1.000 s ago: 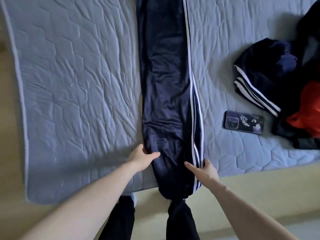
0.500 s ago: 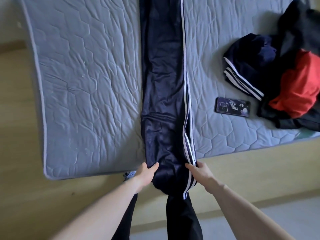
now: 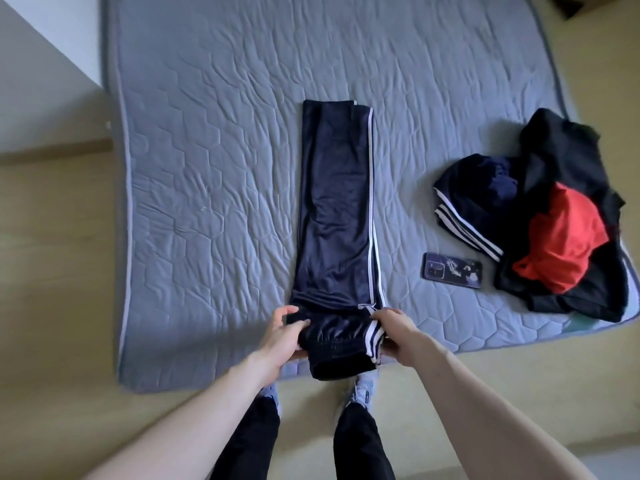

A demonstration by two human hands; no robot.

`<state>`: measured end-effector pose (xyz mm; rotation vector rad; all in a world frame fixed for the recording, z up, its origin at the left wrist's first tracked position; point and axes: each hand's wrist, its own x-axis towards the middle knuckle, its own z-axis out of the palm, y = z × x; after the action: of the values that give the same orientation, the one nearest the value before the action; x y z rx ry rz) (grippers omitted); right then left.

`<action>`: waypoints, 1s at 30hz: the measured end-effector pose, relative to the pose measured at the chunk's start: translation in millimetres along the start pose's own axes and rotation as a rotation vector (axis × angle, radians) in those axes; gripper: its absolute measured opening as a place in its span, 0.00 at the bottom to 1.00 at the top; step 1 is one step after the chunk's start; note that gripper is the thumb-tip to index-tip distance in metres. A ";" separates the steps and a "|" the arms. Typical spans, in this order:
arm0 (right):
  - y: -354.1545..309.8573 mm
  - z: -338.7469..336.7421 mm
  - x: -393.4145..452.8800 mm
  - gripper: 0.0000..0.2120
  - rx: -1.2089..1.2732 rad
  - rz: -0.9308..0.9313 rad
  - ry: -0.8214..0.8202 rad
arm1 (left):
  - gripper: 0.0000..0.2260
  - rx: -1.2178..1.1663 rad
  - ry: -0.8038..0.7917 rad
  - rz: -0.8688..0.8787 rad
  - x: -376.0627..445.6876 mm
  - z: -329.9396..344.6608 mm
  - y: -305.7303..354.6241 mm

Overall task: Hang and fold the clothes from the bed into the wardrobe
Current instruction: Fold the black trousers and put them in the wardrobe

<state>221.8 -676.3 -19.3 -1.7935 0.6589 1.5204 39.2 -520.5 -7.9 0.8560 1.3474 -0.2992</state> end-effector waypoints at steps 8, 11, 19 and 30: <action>-151.0 17.9 20.9 0.21 0.179 -0.176 -0.271 | 0.08 -0.295 -0.034 0.060 65.2 11.3 156.4; -198.3 20.1 47.2 0.17 0.352 -0.237 -0.316 | 0.14 -0.434 0.052 0.122 102.2 19.1 202.4; -285.0 11.2 94.3 0.14 0.483 -0.275 -0.190 | 0.13 -0.522 0.038 0.296 175.1 48.5 288.5; -320.7 30.8 160.0 0.24 0.063 -0.554 0.161 | 0.30 0.180 0.285 0.464 259.3 29.2 305.3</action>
<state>473.0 -440.3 -122.2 -1.8614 0.2424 0.9819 319.3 -263.8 -138.2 1.3709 1.3486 0.0688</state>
